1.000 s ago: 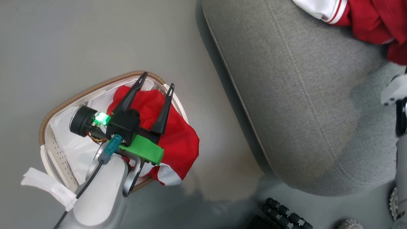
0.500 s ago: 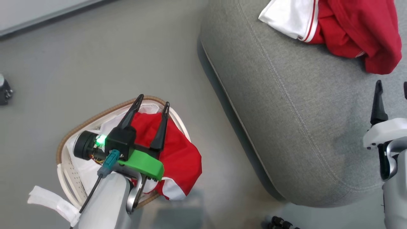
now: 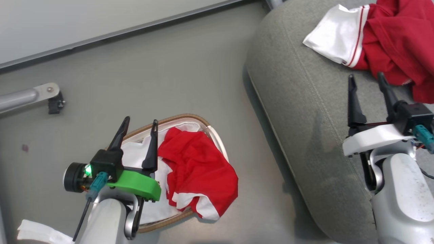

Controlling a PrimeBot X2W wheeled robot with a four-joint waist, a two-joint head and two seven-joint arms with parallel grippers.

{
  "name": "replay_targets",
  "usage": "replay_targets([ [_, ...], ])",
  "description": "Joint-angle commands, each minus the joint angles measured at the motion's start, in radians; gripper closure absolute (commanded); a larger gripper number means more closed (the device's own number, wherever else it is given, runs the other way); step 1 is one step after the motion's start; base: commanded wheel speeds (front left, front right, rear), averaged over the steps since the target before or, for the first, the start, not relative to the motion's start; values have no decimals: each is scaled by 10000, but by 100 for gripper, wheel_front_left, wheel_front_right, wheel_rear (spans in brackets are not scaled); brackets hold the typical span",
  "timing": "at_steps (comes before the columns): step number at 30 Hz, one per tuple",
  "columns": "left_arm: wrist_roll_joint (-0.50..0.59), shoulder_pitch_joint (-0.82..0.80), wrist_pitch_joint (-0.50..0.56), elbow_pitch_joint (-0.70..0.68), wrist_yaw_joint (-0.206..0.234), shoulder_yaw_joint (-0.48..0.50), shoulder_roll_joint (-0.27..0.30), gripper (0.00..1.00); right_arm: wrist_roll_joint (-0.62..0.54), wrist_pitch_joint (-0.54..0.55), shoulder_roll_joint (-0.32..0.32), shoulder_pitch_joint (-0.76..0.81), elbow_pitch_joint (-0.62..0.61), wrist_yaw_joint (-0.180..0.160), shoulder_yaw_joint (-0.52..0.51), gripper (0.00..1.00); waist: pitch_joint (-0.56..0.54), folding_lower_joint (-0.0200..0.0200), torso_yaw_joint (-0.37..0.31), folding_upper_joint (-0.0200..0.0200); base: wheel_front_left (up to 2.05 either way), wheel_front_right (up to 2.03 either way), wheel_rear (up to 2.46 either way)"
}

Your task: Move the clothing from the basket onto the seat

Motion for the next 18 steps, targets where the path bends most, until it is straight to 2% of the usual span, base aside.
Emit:
replay_targets([
  [1, 99, 186, 7, 51, 68, 172, -40, 0, 74, -24, 32, 163, -63, -14, 178, 0, -403, 0, 507, 0, 0, 0, 0],
  [8, 187, 557, 9, 263, 156, 971, -104, 0, 290, -24, 91, 476, -273, -14, 1000, 0, -827, 0, 1079, 0, 0, 0, 0],
  [18, 192, 1213, 9, 453, 274, 1941, -170, 0, 883, -24, 100, 1217, -16, -14, 1348, 0, -1483, 0, 1553, 0, 0, 0, 0],
])
